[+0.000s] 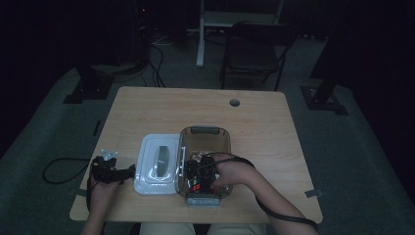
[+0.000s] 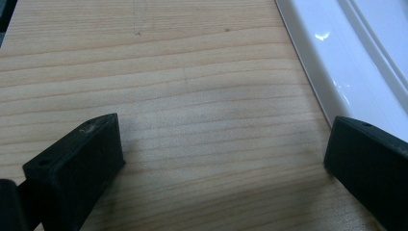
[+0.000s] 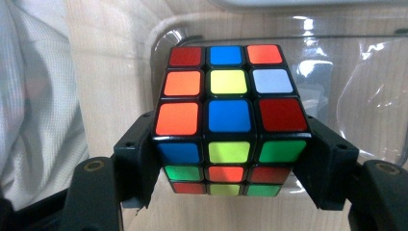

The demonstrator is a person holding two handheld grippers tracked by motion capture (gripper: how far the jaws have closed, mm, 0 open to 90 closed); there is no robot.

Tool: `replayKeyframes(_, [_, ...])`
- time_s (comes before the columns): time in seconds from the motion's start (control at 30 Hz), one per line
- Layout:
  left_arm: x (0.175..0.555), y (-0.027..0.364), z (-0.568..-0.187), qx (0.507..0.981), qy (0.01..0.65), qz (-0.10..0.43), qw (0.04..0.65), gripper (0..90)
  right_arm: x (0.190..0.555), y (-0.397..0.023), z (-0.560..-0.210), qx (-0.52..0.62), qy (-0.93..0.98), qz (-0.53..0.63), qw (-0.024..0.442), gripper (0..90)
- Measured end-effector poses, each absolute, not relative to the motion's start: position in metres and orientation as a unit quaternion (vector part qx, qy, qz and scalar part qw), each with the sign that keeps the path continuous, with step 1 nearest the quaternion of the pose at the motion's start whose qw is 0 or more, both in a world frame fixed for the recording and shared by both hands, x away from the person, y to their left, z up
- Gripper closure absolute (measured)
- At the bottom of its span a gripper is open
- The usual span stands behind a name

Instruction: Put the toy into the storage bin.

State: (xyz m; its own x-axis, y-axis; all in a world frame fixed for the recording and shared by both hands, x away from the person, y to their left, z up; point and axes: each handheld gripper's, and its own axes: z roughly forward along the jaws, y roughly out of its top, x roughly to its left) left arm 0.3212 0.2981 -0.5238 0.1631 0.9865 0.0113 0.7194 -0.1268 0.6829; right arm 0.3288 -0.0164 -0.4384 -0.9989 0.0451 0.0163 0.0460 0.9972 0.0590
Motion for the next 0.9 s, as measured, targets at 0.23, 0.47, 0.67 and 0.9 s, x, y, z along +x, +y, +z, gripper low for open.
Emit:
replayKeyframes(0.23, [0.321,0.298,-0.524,0.711,0.600,0.242,0.277,0.6,0.330,-0.017,-0.437,-0.030,-0.999,-0.040,0.004,28.7])
replayKeyframes(0.47, [0.321,0.298,-0.524,0.711,0.600,0.241,0.276,0.6,0.329,-0.018,-0.434,-0.031,-0.998,-0.053,0.004,28.8])
replayKeyframes(0.67, [0.321,0.298,-0.524,0.711,0.600,0.241,0.276,0.6,0.330,-0.023,-0.425,-0.040,-0.996,-0.080,0.002,26.9])
replayKeyframes(0.9, [0.321,0.298,-0.524,0.711,0.600,0.241,0.276,0.6,0.333,-0.034,-0.416,-0.061,-0.991,-0.120,-0.011,23.7])
